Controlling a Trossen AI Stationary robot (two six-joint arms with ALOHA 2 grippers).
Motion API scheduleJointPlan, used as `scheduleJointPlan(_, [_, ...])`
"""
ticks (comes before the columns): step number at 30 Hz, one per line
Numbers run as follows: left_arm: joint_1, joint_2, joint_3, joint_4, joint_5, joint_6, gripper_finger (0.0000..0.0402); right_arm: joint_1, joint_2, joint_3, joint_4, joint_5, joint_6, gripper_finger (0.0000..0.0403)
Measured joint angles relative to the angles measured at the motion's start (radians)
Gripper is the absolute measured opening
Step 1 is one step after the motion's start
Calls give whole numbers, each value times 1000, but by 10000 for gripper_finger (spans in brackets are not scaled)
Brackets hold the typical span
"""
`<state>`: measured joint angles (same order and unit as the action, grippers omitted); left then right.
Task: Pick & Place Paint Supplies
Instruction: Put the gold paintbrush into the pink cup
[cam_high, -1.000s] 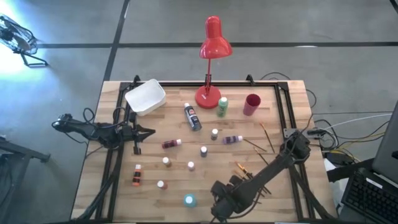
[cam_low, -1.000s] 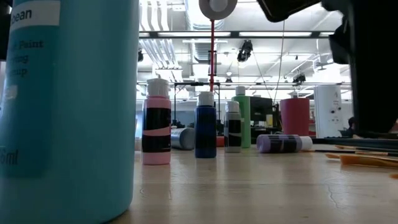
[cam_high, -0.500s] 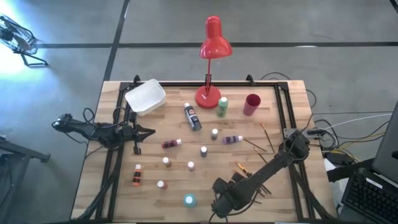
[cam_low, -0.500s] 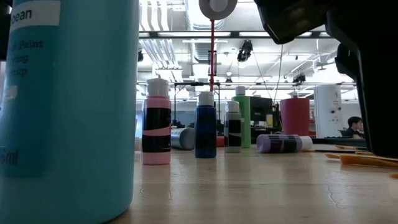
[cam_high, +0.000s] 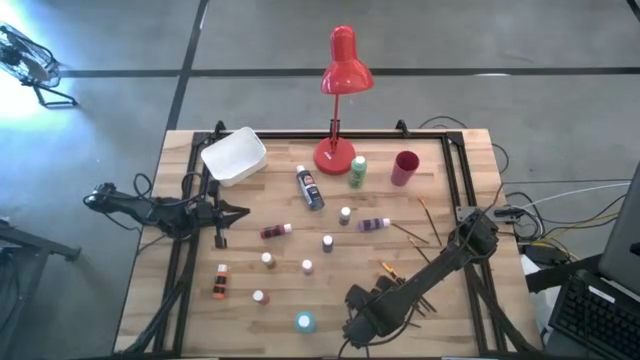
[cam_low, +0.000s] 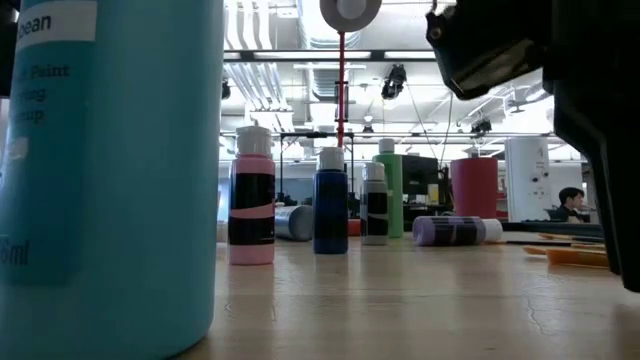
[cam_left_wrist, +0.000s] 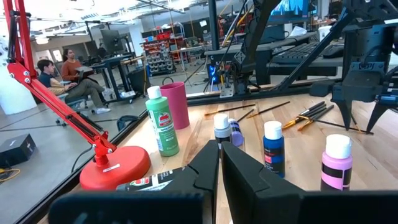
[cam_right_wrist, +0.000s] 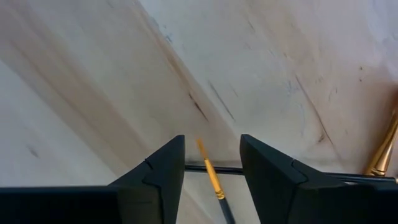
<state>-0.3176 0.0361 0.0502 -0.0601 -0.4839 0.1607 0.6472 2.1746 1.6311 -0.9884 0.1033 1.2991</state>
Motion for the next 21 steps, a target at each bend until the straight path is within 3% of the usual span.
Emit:
scheduleJointPlan(13, [0,0,0,0,0,0,25,1,0,-20,13,-3,-18,116])
scheduleJointPlan(21, [0,0,0,0,0,0,25,1,0,-30,38,-3,-20,76])
